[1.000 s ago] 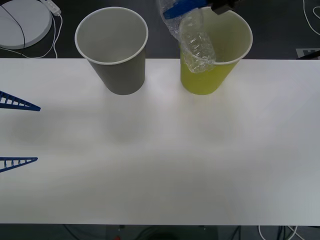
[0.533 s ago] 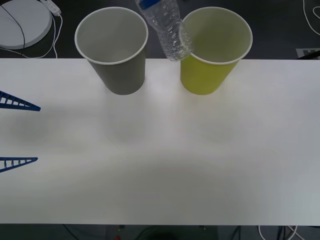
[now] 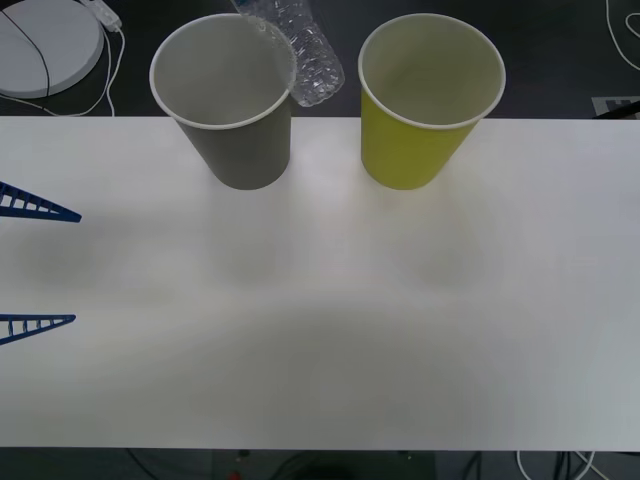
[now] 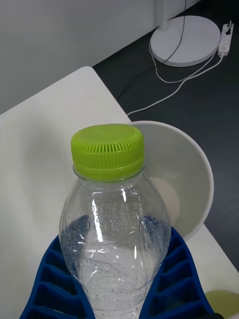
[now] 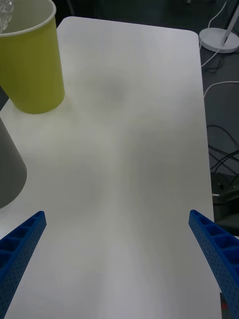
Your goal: Put the can into the green bin and the plastic bottle into the gray bin
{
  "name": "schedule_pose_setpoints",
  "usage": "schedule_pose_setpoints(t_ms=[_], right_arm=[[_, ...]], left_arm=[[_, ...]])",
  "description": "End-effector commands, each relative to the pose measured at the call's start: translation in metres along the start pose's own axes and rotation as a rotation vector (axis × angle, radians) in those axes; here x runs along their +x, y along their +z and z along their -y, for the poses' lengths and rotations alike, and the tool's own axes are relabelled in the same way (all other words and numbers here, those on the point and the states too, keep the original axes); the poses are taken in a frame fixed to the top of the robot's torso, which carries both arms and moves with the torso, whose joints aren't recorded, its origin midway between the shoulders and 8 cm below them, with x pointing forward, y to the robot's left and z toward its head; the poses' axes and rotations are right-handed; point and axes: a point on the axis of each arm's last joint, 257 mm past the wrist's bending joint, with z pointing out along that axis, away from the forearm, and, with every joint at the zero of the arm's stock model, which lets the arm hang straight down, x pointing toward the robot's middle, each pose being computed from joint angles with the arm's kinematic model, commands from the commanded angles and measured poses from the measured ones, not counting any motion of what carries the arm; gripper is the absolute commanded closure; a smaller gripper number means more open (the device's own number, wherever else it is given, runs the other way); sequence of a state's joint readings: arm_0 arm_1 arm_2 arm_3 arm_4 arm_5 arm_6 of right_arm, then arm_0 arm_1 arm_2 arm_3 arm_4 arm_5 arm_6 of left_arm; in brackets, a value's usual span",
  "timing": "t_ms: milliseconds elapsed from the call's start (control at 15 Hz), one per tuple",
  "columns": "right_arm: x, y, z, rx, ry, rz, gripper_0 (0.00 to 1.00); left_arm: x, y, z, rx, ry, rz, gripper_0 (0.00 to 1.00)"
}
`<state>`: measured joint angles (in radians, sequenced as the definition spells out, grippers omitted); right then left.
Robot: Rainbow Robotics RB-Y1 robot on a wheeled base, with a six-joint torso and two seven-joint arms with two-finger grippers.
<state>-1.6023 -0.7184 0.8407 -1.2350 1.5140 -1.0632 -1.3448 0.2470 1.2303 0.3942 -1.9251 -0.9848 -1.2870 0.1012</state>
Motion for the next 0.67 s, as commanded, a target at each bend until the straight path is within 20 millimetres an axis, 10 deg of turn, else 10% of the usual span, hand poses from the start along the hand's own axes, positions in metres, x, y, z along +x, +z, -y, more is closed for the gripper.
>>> schedule_pose_setpoints(t_ms=[67, 667], right_arm=[[-0.009, 0.011, 0.006, 0.021, 0.011, -0.006, 1.00], [-0.038, 0.043, 0.015, 0.101, 0.032, -0.044, 1.00]], left_arm=[[0.000, 0.000, 0.000, 0.000, 0.000, 0.000, 0.00], [0.000, 0.000, 0.000, 0.000, 0.000, 0.000, 0.00]])
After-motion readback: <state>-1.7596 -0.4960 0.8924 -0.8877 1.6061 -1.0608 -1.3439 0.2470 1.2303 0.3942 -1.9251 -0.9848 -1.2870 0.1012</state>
